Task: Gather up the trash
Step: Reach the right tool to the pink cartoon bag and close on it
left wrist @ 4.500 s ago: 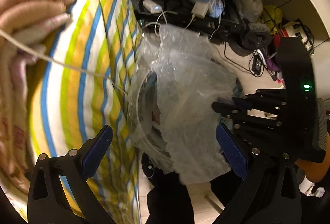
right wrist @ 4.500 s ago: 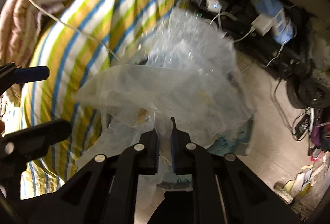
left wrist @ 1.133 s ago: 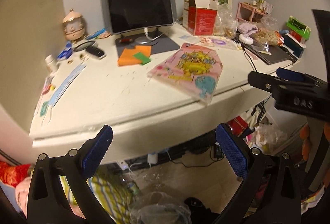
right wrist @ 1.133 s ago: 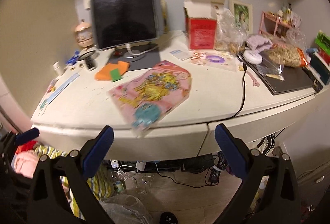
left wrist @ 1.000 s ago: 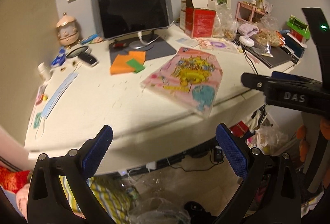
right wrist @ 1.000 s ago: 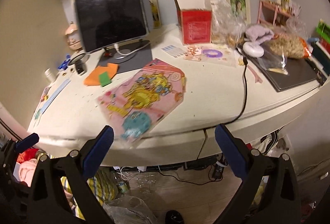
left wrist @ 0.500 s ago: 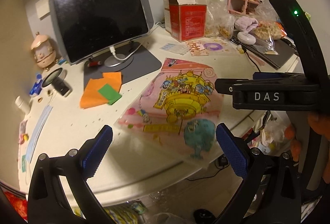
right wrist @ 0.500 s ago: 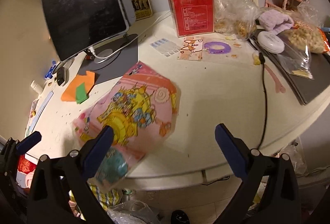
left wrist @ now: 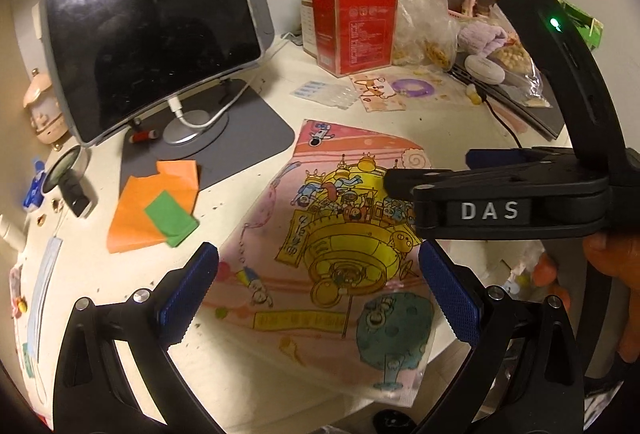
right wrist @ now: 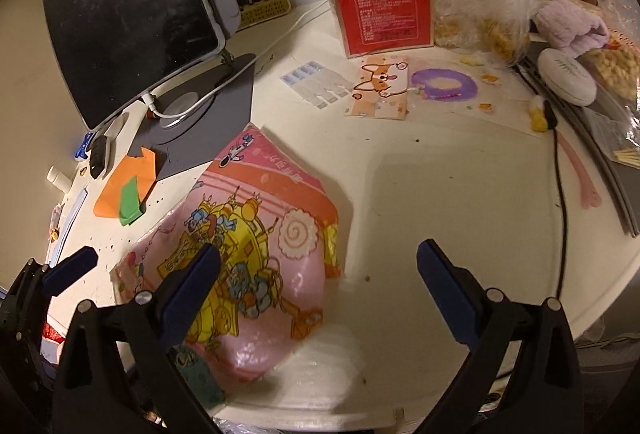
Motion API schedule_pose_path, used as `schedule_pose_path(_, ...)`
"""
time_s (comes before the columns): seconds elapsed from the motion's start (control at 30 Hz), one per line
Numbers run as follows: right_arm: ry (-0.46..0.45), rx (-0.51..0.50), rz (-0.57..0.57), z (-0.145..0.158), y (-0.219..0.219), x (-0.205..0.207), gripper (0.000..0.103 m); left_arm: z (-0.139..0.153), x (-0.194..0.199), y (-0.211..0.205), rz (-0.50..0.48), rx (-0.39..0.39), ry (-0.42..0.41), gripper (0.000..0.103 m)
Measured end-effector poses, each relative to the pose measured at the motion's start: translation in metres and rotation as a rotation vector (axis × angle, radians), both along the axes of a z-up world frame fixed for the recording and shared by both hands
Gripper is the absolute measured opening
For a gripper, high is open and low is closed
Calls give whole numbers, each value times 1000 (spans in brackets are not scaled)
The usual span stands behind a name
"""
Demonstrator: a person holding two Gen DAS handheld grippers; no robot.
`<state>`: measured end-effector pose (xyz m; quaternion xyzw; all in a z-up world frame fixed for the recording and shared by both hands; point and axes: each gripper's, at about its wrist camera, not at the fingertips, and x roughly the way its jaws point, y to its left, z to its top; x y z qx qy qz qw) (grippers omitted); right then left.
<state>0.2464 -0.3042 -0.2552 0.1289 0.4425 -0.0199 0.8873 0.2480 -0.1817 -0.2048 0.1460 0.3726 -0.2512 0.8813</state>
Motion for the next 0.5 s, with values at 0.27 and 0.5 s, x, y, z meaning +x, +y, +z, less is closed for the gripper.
schedule_pose_path(0.27,16,13,17,-6,3,11,96,-11,8,-7,-6,-14,23,97)
schedule_pose_path(0.5,14,-1,46,-7,11,13,90,-16,11,-8,-3,-21,32,97)
